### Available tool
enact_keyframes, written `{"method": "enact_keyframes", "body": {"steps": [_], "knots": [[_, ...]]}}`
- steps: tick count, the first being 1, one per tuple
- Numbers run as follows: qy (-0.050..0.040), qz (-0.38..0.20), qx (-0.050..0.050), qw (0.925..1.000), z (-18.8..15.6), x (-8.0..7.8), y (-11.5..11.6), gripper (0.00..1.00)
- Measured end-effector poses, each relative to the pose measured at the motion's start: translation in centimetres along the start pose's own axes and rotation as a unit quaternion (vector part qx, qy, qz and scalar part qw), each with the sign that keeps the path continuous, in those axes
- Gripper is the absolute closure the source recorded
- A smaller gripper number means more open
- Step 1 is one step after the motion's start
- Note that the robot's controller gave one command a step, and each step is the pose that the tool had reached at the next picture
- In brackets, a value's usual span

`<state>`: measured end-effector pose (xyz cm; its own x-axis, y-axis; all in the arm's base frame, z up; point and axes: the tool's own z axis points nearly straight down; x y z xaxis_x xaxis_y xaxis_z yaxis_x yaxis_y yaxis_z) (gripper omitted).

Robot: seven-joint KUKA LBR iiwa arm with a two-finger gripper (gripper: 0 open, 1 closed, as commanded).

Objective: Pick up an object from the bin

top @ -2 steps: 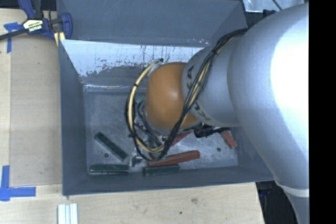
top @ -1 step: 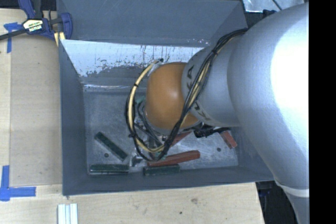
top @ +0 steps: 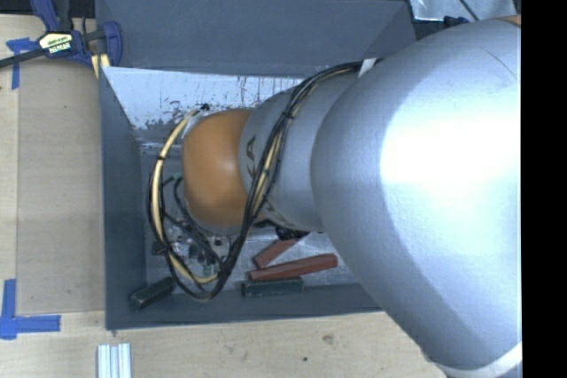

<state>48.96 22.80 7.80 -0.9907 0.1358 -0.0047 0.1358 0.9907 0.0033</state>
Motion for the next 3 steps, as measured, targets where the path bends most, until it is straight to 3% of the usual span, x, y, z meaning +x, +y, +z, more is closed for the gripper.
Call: {"method": "enact_keyframes", "body": {"steps": [1, 2, 3], "knots": [[0.0, 0.0, 0.0, 1.0, 0.0, 0.0, 0.0, 1.0], [0.0048, -0.005, 0.003, 1.0, -4.7, -0.2, 0.1, 1.0], [-0.0011, -0.009, 0.0, 1.0, -9.4, -0.6, 0.3, 1.0]]}}
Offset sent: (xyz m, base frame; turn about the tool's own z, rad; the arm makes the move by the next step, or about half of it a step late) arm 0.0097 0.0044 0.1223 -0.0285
